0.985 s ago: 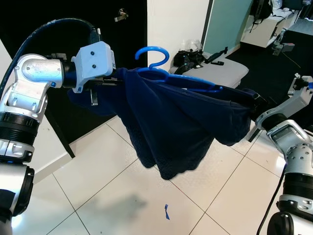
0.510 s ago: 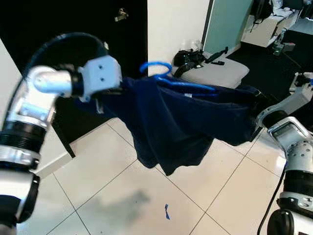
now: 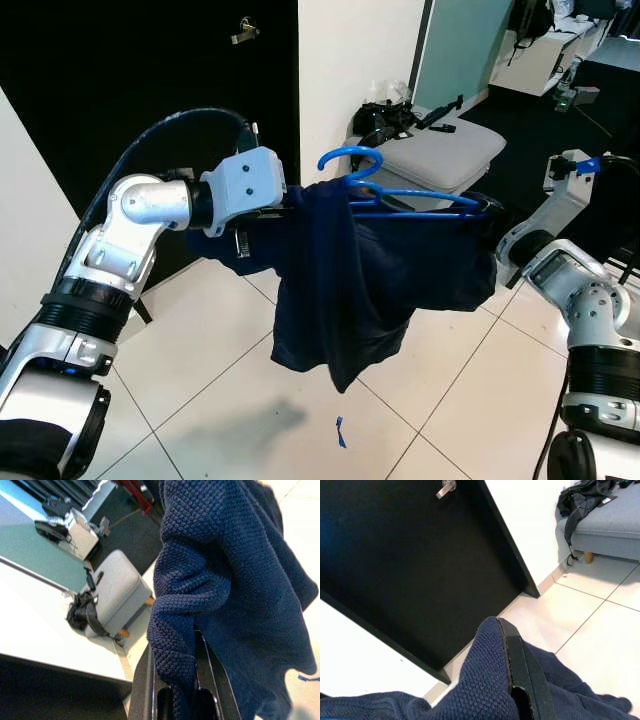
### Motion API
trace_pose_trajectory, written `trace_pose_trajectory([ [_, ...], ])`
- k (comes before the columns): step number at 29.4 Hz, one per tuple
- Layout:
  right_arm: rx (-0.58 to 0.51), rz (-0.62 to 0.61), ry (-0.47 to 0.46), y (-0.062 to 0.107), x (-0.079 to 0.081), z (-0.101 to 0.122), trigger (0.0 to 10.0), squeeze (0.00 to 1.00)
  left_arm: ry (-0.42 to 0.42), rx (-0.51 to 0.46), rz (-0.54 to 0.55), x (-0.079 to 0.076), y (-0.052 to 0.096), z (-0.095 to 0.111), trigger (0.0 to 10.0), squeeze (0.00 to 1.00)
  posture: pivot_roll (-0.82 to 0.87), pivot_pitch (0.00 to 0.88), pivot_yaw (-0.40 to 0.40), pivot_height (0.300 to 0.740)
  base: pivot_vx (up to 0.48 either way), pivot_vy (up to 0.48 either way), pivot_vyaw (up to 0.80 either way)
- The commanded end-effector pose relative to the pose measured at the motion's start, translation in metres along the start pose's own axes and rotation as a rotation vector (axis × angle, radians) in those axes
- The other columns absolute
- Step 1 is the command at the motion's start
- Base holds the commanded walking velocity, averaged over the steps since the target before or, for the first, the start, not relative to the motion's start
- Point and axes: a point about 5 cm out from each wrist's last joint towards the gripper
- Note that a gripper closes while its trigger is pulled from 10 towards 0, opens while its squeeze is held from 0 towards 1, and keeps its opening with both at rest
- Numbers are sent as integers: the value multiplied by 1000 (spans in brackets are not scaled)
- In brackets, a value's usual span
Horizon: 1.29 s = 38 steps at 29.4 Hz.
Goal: Hang hanger
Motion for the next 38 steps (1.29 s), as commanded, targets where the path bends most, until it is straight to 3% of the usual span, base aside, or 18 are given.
trace_pose_trajectory([
  [1, 4, 49, 37, -2, 10, 7, 0, 0, -20, 29, -19, -8, 0, -1, 10000, 0, 46, 79, -3, 740, 0, 0, 0],
  [11, -25, 18, 64, 3, 2, 24, 0, 0, -38, 102, -46, -18, 10, -10, 10000, 0, 43, 80, -8, 740, 0, 0, 0],
  [14, -64, -6, 67, 5, -2, 37, 0, 0, -50, 148, -54, -21, 19, -16, 10000, 0, 47, 81, -11, 740, 0, 0, 0],
  [21, -81, 6, 62, 6, 0, 45, 0, 0, -56, 186, -17, -18, 24, -19, 10000, 0, 48, 81, -12, 740, 0, 0, 0],
  [28, -61, 67, 48, -2, 15, 39, 0, 0, -20, 155, 81, -17, 9, -12, 10000, 0, 45, 73, -8, 740, 0, 0, 0],
  [32, -21, 135, 31, -11, 34, 23, 0, 0, 50, 81, 135, -29, -12, 0, 10000, 0, 43, 64, -6, 740, 0, 0, 0],
  [38, 9, 175, 18, -17, 46, 12, 0, 0, 77, 54, 130, -39, -22, 6, 10000, 0, 44, 61, -1, 740, 0, 0, 0],
])
Point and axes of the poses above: a point about 5 cm out from each wrist's last joint towards the gripper, its own y axis pointing back from the gripper into the wrist, its own z axis along the axis of the wrist's last joint, x = y × z, and after that the axes turned 7 degrees about -y, right-handed
